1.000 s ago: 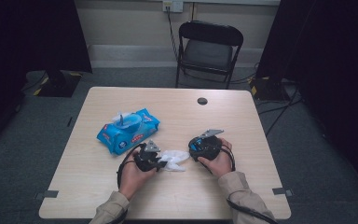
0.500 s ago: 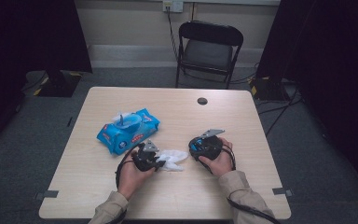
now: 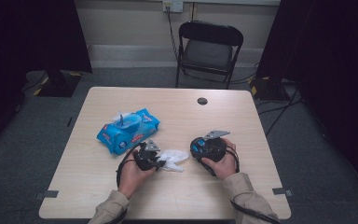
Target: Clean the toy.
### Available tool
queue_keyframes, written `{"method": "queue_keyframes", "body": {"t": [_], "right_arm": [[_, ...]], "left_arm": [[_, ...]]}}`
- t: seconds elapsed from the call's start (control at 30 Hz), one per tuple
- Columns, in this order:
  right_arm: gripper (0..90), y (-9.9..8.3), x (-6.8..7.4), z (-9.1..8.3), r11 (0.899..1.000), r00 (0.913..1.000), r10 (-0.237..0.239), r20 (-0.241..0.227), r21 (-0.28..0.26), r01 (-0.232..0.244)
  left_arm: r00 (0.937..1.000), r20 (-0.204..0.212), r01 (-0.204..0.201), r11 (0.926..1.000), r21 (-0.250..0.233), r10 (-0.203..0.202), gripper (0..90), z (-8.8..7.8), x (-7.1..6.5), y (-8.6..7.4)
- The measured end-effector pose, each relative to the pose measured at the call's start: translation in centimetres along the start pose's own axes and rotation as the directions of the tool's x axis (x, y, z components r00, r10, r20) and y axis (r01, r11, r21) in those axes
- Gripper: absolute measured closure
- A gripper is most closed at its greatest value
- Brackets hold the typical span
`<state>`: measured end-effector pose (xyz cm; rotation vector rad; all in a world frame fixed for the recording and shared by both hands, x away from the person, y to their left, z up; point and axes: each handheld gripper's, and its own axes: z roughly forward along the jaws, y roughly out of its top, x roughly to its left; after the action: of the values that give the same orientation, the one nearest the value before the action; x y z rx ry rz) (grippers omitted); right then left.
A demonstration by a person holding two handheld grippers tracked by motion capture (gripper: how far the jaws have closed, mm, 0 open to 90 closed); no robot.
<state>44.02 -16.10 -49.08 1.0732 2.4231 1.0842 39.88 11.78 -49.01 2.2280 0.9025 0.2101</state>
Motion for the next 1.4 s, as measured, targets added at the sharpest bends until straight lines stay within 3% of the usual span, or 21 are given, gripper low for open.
{"method": "queue_keyframes", "body": {"t": [0.1,0.17,0.33,0.6,0.83,0.9,1.2,1.4], "right_arm": [[25.6,-0.1,0.1,-0.3,1.0,1.0,-0.001,-0.004,-0.007,0.001],[25.5,-0.2,0.2,-0.5,1.0,1.0,0.001,-0.007,-0.02,-0.001],[25.6,-0.4,-0.1,-1.0,0.999,0.9998,0.011,-0.016,-0.035,-0.011],[25.6,-0.4,-0.2,-1.9,0.998,0.9995,0.011,-0.028,-0.054,-0.013],[25.6,-0.1,0.0,-2.9,0.996,0.9985,0.011,-0.054,-0.089,-0.016],[25.6,0.0,0.0,-2.9,0.996,0.998,0.011,-0.062,-0.093,-0.017],[25.6,0.1,0.4,-3.8,0.993,0.9963,0.004,-0.085,-0.115,-0.014],[25.6,0.3,0.9,-4.1,0.991,0.9941,-0.005,-0.109,-0.133,-0.009]], "left_arm": [[0.9995,0.0,0.032,0.9993,0.018,-0.032,82.3,0.0,0.0,0.2],[0.9996,0.003,0.029,0.9995,0.011,-0.029,83.5,0.1,0.0,0.3],[0.9985,0.031,0.047,0.9977,-0.049,-0.046,84.0,-0.1,-0.2,0.9],[0.9992,0.029,0.03,0.9958,-0.087,-0.027,83.9,-0.9,-0.2,2.4],[0.9984,0.035,0.049,0.992,-0.116,-0.045,83.9,-1.8,0.2,3.4],[0.998,0.04,0.054,0.9901,-0.129,-0.05,83.9,-2.1,0.4,3.8],[0.9872,0.09,0.148,0.9658,-0.213,-0.132,83.9,-3.1,1.4,5.7],[0.9825,0.117,0.167,0.9616,-0.217,-0.145,83.9,-2.5,1.1,7.3]]}}
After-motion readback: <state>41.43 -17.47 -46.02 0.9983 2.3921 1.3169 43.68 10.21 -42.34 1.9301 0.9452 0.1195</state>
